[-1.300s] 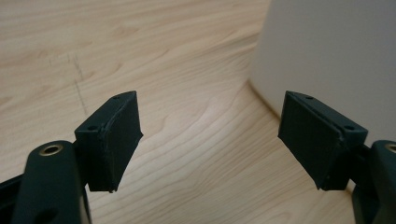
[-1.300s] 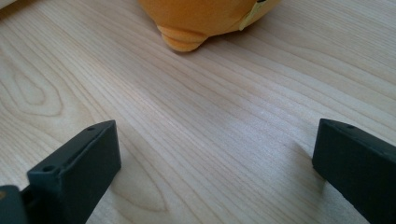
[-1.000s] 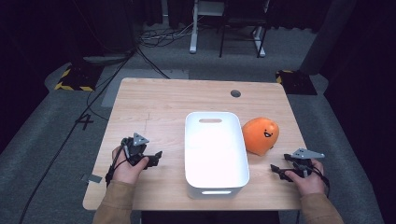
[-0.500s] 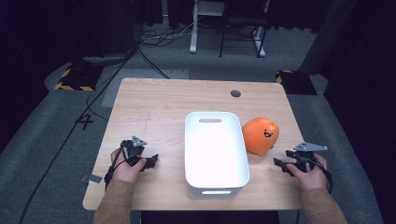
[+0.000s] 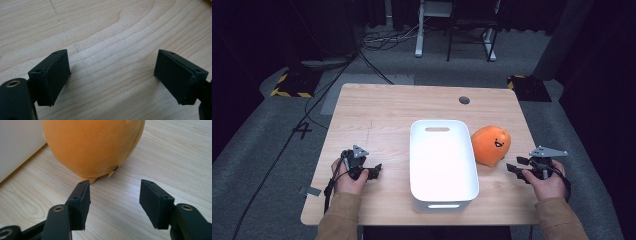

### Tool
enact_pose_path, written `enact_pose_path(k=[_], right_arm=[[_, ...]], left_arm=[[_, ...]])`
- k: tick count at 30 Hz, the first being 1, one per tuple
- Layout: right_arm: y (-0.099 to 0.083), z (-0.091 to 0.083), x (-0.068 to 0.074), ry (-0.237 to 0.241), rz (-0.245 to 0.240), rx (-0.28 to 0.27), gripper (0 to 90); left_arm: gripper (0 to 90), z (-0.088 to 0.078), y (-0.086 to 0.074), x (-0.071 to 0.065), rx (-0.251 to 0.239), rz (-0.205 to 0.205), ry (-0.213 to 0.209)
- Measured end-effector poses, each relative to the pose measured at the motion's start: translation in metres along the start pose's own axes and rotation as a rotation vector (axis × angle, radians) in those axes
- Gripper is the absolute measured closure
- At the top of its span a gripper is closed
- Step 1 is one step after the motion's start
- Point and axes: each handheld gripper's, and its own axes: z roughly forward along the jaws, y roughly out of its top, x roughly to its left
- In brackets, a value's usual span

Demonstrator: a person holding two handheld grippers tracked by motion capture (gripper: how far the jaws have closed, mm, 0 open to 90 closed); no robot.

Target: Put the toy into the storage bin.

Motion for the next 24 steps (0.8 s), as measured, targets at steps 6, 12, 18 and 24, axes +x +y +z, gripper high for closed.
enact_pose_path(k=[6,12,18,24], right_arm=[[0.007,-0.007,0.000,0.017,0.005,-0.031,46.3],[0.016,-0.014,0.002,-0.008,-0.031,-0.035,54.6],[0.029,-0.020,0.005,-0.011,-0.048,-0.068,56.9],[0.044,-0.022,0.007,-0.006,-0.069,-0.092,57.0]], left_arm=[[12.8,0.001,0.001,0.000,0.003,0.010,0.003],[12.3,0.002,0.002,0.000,-0.002,0.010,-0.003],[10.6,0.004,0.005,-0.001,0.009,0.016,-0.007],[10.6,0.004,0.005,-0.001,0.009,0.016,-0.007]])
